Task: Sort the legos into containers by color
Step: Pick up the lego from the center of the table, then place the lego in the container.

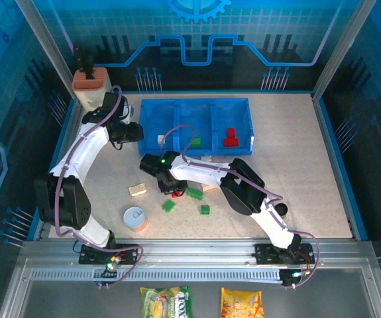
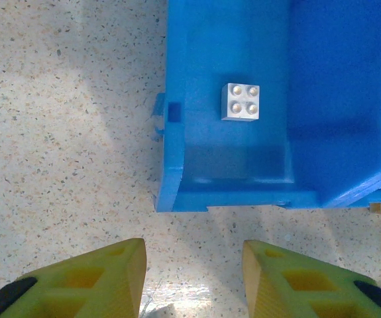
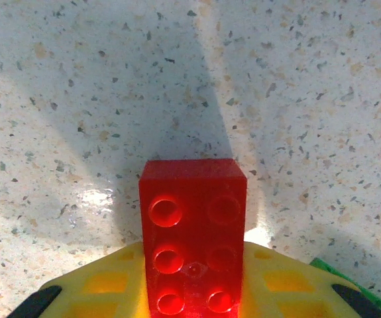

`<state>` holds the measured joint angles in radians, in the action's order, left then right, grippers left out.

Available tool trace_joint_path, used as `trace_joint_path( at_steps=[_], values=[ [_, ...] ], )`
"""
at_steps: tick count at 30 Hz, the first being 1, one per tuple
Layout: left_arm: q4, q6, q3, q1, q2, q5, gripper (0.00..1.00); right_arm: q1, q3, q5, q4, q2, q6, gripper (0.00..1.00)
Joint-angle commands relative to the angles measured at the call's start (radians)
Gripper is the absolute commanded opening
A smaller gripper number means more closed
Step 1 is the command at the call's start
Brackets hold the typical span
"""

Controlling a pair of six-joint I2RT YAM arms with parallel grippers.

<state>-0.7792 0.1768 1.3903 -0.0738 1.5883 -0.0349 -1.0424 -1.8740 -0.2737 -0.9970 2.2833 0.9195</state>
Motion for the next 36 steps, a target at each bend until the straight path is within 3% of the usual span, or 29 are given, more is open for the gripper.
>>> trace_joint_path(
  at_steps=[1,10,20,36],
  values=[
    [-0.002,-0.008,-0.010,0.009,-0.021,-0.020,0.43,-0.012,-0.033,-0.019,-0.029,-0.044,-0.020,0.29],
    [-0.005,-0.010,-0.010,0.009,-0.010,-0.023,0.43,0.013,-0.032,-0.026,-0.044,-0.100,-0.069,0.29],
    [-0.008,-0.011,-0.006,0.009,-0.003,-0.023,0.43,0.085,0.130,0.003,0.015,-0.230,-0.152,0.31],
    [-0.012,-0.012,-0.002,0.011,-0.003,-0.022,0.43,0.311,0.458,-0.010,0.039,-0.497,-0.257,0.31]
  ],
)
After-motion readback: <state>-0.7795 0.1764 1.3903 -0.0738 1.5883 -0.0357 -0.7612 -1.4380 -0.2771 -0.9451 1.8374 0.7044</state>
